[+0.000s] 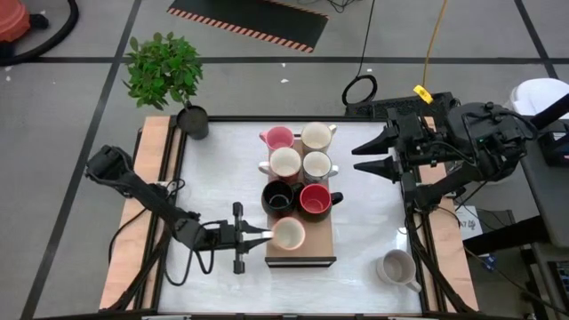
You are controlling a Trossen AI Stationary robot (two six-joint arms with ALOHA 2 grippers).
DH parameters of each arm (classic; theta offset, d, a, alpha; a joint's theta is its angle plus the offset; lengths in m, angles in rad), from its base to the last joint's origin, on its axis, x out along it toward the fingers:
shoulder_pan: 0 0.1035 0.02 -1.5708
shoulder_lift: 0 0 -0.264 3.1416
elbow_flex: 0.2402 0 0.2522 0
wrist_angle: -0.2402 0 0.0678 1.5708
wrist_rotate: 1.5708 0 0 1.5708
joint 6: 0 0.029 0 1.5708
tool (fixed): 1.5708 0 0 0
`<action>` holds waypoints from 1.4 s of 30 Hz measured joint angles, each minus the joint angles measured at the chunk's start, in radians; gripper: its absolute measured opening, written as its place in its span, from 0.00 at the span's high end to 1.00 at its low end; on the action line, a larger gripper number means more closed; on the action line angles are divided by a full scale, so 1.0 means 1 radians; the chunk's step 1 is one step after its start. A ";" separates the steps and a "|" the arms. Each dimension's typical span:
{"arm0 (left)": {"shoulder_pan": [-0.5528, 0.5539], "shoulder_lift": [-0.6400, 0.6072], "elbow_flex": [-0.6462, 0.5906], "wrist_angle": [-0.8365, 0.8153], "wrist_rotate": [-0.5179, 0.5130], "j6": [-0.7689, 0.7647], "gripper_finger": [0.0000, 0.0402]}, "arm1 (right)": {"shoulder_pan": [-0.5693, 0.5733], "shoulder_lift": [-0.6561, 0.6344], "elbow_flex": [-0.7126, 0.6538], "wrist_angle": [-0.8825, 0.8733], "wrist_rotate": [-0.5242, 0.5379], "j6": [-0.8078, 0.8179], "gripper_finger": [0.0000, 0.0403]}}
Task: Place coffee mugs
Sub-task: Put the yellow mug on the shelf
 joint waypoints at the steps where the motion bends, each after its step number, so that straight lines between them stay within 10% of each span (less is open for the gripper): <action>1: -0.002 0.017 0.000 0.035 -0.008 0.004 0.84 | 0.000 0.000 0.000 0.000 0.000 0.000 0.66; 21: -0.005 0.190 0.002 0.195 -0.054 -0.162 0.77 | 0.000 0.000 0.000 0.000 -0.001 -0.008 0.66; 34: -0.005 0.111 0.001 -0.094 -0.163 -0.453 0.38 | 0.000 0.000 0.000 -0.065 -0.008 -0.015 0.66; 42: -0.005 -0.025 0.001 -0.285 -0.187 -0.474 0.41 | 0.000 0.000 0.000 -0.123 -0.004 0.027 0.66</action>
